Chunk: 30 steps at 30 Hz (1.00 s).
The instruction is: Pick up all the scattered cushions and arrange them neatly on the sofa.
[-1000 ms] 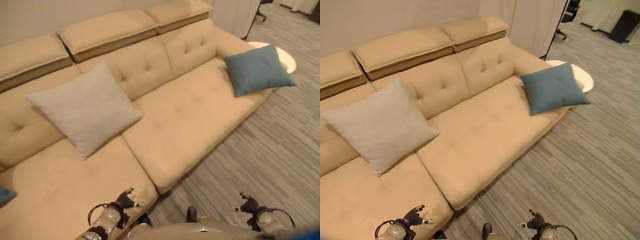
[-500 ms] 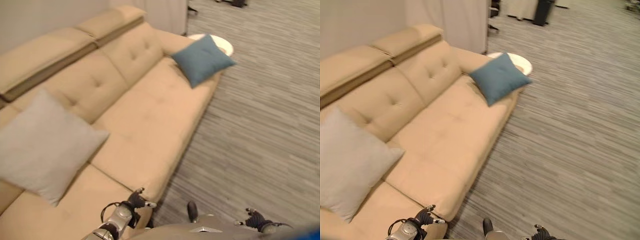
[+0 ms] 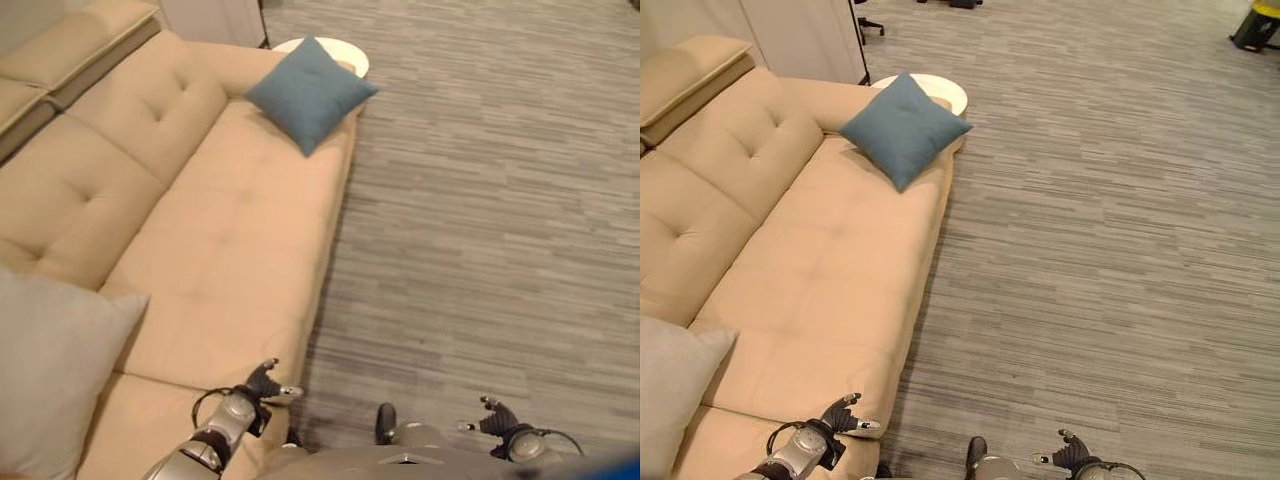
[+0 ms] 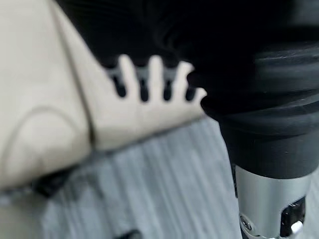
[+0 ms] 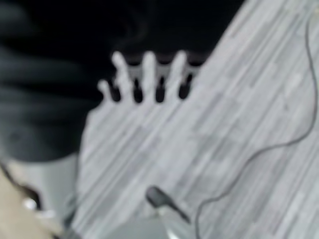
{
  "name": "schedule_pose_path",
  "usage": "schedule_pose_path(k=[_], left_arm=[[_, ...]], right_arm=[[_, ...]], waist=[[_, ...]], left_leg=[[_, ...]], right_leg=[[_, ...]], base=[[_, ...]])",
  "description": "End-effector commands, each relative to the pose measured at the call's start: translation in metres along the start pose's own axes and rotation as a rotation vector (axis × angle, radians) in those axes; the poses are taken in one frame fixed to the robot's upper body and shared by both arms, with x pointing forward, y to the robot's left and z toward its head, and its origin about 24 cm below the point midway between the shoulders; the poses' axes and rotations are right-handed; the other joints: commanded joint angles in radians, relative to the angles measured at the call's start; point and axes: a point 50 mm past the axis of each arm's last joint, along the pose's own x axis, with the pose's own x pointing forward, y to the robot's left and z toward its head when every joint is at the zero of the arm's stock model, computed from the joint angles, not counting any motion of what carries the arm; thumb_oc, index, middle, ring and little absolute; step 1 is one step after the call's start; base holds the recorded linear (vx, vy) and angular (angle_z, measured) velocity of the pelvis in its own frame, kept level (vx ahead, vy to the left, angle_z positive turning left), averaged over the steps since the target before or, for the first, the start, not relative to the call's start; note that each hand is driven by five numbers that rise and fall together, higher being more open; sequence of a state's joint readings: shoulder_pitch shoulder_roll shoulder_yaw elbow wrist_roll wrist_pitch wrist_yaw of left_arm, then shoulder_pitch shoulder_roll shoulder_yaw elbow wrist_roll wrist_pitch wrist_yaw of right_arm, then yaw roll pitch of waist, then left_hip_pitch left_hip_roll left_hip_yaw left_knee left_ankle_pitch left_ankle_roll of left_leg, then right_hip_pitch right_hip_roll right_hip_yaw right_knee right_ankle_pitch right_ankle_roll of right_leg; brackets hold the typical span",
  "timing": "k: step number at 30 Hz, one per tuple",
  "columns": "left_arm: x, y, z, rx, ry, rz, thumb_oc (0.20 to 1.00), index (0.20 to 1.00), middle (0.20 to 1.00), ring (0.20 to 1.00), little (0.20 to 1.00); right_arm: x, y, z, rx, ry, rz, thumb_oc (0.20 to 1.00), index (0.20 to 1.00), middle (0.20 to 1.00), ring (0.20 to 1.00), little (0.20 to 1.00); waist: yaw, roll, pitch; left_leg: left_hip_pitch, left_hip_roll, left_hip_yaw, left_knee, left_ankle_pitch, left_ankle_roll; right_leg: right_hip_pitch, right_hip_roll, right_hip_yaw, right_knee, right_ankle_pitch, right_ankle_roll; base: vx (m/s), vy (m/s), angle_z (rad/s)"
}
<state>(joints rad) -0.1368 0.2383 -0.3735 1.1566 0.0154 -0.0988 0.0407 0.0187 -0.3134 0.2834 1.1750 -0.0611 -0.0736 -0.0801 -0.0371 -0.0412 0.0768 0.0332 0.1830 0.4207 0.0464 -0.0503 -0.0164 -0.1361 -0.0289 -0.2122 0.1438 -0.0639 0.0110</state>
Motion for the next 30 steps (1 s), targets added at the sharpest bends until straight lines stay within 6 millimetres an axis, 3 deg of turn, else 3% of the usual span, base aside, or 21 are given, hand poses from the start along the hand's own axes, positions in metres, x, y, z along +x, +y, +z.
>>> schedule_pose_path(k=[1, 3, 4, 7, 9, 12, 14, 16, 17, 19, 21, 22, 24, 26, 28, 29, 30], left_arm=[[0.003, 0.006, 0.02, -0.091, -0.079, 0.017, 1.0, 1.0, 1.0, 1.0, 1.0], [0.003, 0.003, 0.02, -0.106, -0.079, 0.018, 1.0, 1.0, 1.0, 1.0, 1.0], [0.003, -0.002, 0.022, -0.108, -0.078, 0.009, 1.0, 1.0, 1.0, 1.0, 1.0], [0.003, -0.005, 0.015, -0.091, -0.045, 0.004, 1.0, 1.0, 1.0, 1.0, 1.0], [0.002, -0.008, 0.005, -0.098, -0.007, 0.003, 1.0, 1.0, 1.0, 1.0, 1.0], [0.001, -0.01, 0.003, -0.102, -0.006, -0.001, 1.0, 1.0, 1.0, 1.0, 1.0], [0.001, -0.01, 0.007, -0.094, -0.024, -0.005, 1.0, 1.0, 1.0, 1.0, 1.0], [0.002, -0.007, 0.014, -0.083, -0.05, 0.004, 1.0, 1.0, 1.0, 1.0, 1.0], [0.003, -0.005, 0.017, -0.083, -0.061, 0.009, 1.0, 1.0, 1.0, 1.0, 1.0], [0.004, -0.002, 0.026, -0.093, -0.094, 0.021, 1.0, 1.0, 1.0, 1.0, 1.0], [0.005, -0.004, 0.031, -0.101, -0.106, 0.018, 1.0, 1.0, 1.0, 1.0, 1.0], [0.006, -0.003, 0.035, -0.104, -0.119, 0.019, 1.0, 1.0, 1.0, 1.0, 1.0], [0.007, -0.005, 0.04, -0.101, -0.133, 0.012, 1.0, 1.0, 1.0, 1.0, 1.0], [0.006, -0.007, 0.038, -0.102, -0.127, 0.007, 1.0, 1.0, 1.0, 1.0, 1.0], [0.005, -0.012, 0.029, -0.114, -0.097, -0.006, 1.0, 1.0, 1.0, 1.0, 1.0], [0.006, -0.011, 0.032, -0.114, -0.104, -0.004, 1.0, 1.0, 1.0, 1.0, 1.0], [0.006, -0.009, 0.036, -0.114, -0.122, -0.005, 1.0, 1.0, 1.0, 1.0, 1.0]], right_arm=[[0.0, -0.007, -0.001, 0.043, -0.004, -0.025, 1.0, 1.0, 1.0, 1.0, 1.0], [0.0, -0.009, -0.003, 0.053, 0.003, -0.033, 1.0, 1.0, 1.0, 1.0, 1.0], [0.0, -0.013, -0.003, 0.075, 0.006, -0.054, 1.0, 1.0, 1.0, 1.0, 1.0], [0.001, -0.013, 0.001, 0.07, -0.005, -0.056, 1.0, 1.0, 1.0, 1.0, 1.0], [0.001, -0.012, 0.002, 0.05, -0.005, -0.047, 1.0, 1.0, 1.0, 1.0, 1.0], [0.002, -0.012, 0.004, 0.031, -0.012, -0.033, 1.0, 1.0, 1.0, 1.0, 1.0], [0.002, -0.012, 0.006, 0.019, -0.015, -0.024, 1.0, 1.0, 1.0, 1.0, 1.0], [0.003, -0.013, 0.008, 0.003, -0.019, -0.021, 1.0, 1.0, 1.0, 1.0, 1.0], [0.004, -0.012, 0.011, -0.003, -0.026, -0.019, 1.0, 1.0, 1.0, 1.0, 1.0], [0.004, -0.014, 0.016, -0.019, -0.044, -0.021, 1.0, 1.0, 1.0, 1.0, 1.0], [0.005, -0.02, 0.022, -0.029, -0.065, -0.035, 1.0, 1.0, 1.0, 1.0, 1.0], [0.005, -0.02, 0.023, -0.033, -0.068, -0.037, 1.0, 1.0, 1.0, 1.0, 1.0], [0.005, -0.02, 0.017, -0.038, -0.049, -0.03, 1.0, 1.0, 1.0, 1.0, 1.0], [0.004, -0.02, 0.013, -0.04, -0.039, -0.029, 1.0, 1.0, 1.0, 1.0, 1.0], [0.001, -0.021, -0.001, -0.03, 0.001, -0.025, 1.0, 1.0, 1.0, 1.0, 1.0], [0.0, -0.023, -0.006, -0.026, 0.013, -0.035, 1.0, 1.0, 1.0, 1.0, 1.0], [0.0, -0.023, -0.007, -0.016, 0.014, -0.038, 1.0, 1.0, 1.0, 1.0, 1.0]], waist=[[-0.007, -0.054, 0.034], [-0.005, -0.052, 0.044], [0.004, -0.054, 0.046], [0.029, -0.043, 0.043], [0.032, -0.035, 0.016], [0.042, -0.036, 0.002], [0.039, -0.04, 0.005], [0.03, -0.028, 0.014], [0.027, -0.022, 0.02], [0.009, -0.001, 0.035], [-0.022, -0.009, 0.048], [-0.045, -0.021, 0.052], [-0.079, -0.026, 0.056], [-0.083, -0.028, 0.051], [-0.1, -0.024, 0.037], [-0.106, -0.032, 0.045], [-0.102, -0.047, 0.049]], left_leg=[[-0.181, -0.04, -0.104, 0.23, 0.001, -0.033], [-0.203, -0.031, -0.122, 0.282, 0.005, -0.039], [-0.266, -0.053, -0.176, 0.266, 0.023, -0.034], [-0.319, -0.073, -0.203, 0.144, 0.088, -0.049], [-0.294, -0.095, -0.225, 0.103, 0.079, -0.04], [-0.262, -0.134, -0.227, 0.107, 0.043, -0.012], [-0.204, -0.171, -0.216, 0.086, 0.007, 0.029], [-0.156, -0.187, -0.219, 0.067, -0.02, 0.064], [-0.133, -0.191, -0.223, 0.057, -0.027, 0.068], [-0.076, -0.197, -0.248, 0.023, -0.043, 0.063], [-0.033, -0.222, -0.278, 0.015, -0.07, 0.054], [-0.009, -0.246, -0.308, 0.013, -0.09, 0.05], [0.028, -0.275, -0.363, 0.033, -0.137, 0.045], [0.037, -0.282, -0.375, 0.045, -0.154, 0.045], [0.024, -0.261, -0.367, 0.191, -0.123, -0.007], [-0.048, -0.215, -0.322, 0.358, -0.068, -0.039], [-0.11, -0.178, -0.277, 0.456, -0.027, -0.037]], right_leg=[[0.102, -0.036, 0.07, -0.022, -0.051, 0.068], [0.118, -0.028, 0.072, -0.028, -0.059, 0.059], [0.136, -0.026, 0.074, -0.047, -0.065, 0.052], [0.185, 0.001, 0.102, -0.08, -0.083, 0.055], [0.219, -0.006, 0.124, -0.067, -0.118, 0.067], [0.224, -0.038, 0.147, 0.003, -0.12, 0.086], [0.155, -0.078, 0.166, 0.189, -0.03, 0.135], [0.067, -0.085, 0.176, 0.359, 0.07, 0.155], [0.03, -0.09, 0.167, 0.393, 0.073, 0.152], [-0.055, -0.076, 0.127, 0.338, 0.005, 0.119], [-0.115, -0.021, 0.153, 0.142, 0.01, 0.117], [-0.145, 0.017, 0.222, 0.019, 0.044, 0.132], [-0.151, 0.056, 0.337, -0.054, 0.08, 0.138], [-0.144, 0.06, 0.359, -0.046, 0.089, 0.135], [-0.1, 0.058, 0.376, -0.018, 0.09, 0.102], [-0.068, 0.041, 0.361, -0.022, 0.084, 0.083], [-0.046, 0.025, 0.346, -0.032, 0.073, 0.065]], base=[[-0.02, -0.231, 0.01], [0.08, -0.147, 0.23], [0.2, -0.117, 0.28], [0.26, -0.042, 0.09], [0.46, 0.083, -0.51], [0.44, 0.129, -0.96], [0.35, 0.136, -0.4], [0.31, 0.099, -0.28], [0.4, 0.096, 0.15], [0.39, -0.004, 0.24], [0.43, -0.134, 0.41], [0.42, -0.148, 0.57], [0.44, -0.163, 0.65], [0.31, -0.152, 1.32], [0.33, -0.269, 1.51], [0.15, -0.278, 0.68], [0.09, -0.209, 0.94]])
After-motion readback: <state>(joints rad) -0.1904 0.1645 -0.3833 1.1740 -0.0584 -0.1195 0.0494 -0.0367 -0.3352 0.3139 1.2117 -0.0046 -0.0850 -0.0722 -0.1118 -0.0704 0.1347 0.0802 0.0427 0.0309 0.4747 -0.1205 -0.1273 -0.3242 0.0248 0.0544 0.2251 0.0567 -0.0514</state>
